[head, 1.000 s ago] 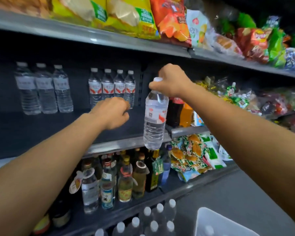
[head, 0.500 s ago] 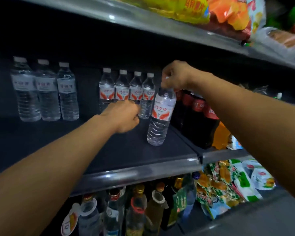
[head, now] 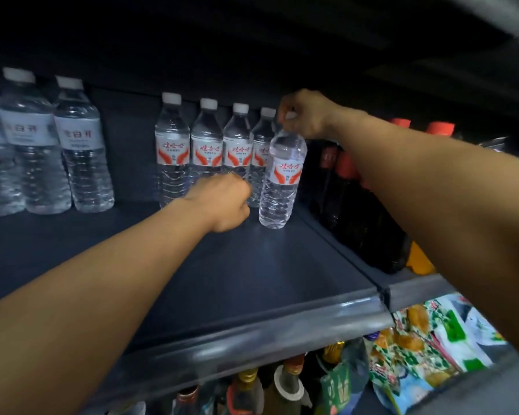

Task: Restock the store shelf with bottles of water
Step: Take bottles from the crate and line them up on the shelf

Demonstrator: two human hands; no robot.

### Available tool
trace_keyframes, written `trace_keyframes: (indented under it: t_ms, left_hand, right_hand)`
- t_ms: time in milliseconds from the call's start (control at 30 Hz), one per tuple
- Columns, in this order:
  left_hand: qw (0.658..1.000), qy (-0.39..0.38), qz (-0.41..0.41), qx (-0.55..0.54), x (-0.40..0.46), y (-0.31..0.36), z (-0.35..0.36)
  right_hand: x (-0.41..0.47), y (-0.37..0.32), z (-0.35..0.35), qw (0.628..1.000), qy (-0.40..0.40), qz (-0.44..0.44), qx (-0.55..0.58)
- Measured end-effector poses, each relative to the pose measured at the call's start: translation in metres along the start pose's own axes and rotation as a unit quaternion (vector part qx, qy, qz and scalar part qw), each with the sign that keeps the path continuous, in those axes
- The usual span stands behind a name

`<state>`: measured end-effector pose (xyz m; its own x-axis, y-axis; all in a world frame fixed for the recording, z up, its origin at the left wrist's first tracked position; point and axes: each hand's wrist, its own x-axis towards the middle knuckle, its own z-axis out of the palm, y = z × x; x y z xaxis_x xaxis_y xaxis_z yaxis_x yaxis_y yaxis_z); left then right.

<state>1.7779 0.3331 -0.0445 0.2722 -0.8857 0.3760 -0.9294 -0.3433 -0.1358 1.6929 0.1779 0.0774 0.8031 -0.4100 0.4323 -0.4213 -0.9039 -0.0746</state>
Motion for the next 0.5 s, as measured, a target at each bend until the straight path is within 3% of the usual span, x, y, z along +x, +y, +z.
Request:
trace_keyframes:
  t_ms: [500]
  left_hand:
    - [1.0,-0.025,0.002,0.016,0.022,-0.006,0.043]
  right_hand:
    - [0.046,0.015,0.033,0.998,0.045,0.023,0.024]
